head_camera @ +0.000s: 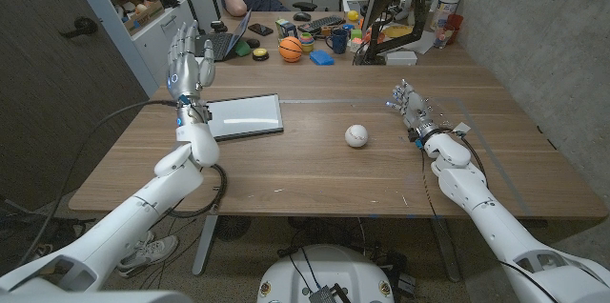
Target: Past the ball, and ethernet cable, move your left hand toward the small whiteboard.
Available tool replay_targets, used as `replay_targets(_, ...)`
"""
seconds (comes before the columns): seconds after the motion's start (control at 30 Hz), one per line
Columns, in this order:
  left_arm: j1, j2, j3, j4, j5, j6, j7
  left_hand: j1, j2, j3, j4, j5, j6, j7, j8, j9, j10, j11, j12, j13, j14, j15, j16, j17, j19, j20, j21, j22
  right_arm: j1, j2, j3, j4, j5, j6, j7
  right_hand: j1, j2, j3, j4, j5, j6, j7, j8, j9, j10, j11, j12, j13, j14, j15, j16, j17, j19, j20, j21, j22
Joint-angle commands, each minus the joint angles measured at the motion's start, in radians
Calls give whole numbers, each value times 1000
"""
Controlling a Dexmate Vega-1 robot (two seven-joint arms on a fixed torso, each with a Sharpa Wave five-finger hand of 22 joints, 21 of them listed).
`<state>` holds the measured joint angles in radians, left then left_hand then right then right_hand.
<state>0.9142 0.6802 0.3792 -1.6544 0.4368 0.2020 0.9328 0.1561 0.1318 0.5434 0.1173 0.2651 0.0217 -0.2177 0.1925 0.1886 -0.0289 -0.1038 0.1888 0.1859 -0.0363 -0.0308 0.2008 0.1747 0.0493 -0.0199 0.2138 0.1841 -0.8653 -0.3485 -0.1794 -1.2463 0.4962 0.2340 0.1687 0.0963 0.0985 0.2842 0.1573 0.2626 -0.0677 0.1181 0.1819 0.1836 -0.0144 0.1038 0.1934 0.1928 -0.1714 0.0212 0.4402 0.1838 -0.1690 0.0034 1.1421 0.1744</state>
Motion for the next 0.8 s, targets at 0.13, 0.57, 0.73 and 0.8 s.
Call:
replay_targets(0.13, -48, 70, 54, -9, 48, 138, -111, 15, 29, 7, -1, -8, 7, -4, 5, 5, 1, -10, 0, 4, -4, -44, -2, 1, -14, 15, -7, 3, -16, -1, 7, -18, 0, 1, -8, -15, 0, -8, 2, 6, 10, 13, 9, 5, 5, 9, 9, 2, -40, 5, 0, 4, -151, -6, -8, 5)
replay_targets(0.57, -64, 115, 80, -33, 45, 208, -212, 27, 1, 3, -27, -20, -12, -6, -2, 3, -47, -17, -10, 5, -60, -44, -16, 0, -51, 26, -22, 1, -33, -1, 13, -40, 3, -3, -20, -23, -4, -15, 4, 6, 16, 15, 11, 5, 9, 14, 9, 2, -36, 7, 1, 5, -149, -6, -12, 5)
replay_targets(0.73, -81, 130, 99, -32, 54, 230, -259, 29, -2, 2, -32, -21, -12, -6, -1, 3, -48, -16, -9, 5, -62, -41, -15, 0, -58, 31, -24, 1, -39, -3, 12, -43, -4, 8, -20, -27, -6, -18, 4, 6, 19, 16, 11, 5, 10, 13, 9, 2, -34, 9, 1, 5, -148, -5, -14, 5)
replay_targets(0.8, -87, 135, 103, -27, 49, 227, -277, 30, -2, 2, -33, -22, -11, -6, 0, 3, -52, -18, -10, 5, -64, -44, -15, 0, -59, 35, -23, 1, -43, -2, 14, -50, 1, 2, -24, -28, -7, -19, 5, 6, 19, 16, 11, 5, 10, 12, 9, 2, -33, 8, 1, 5, -148, -6, -14, 5)
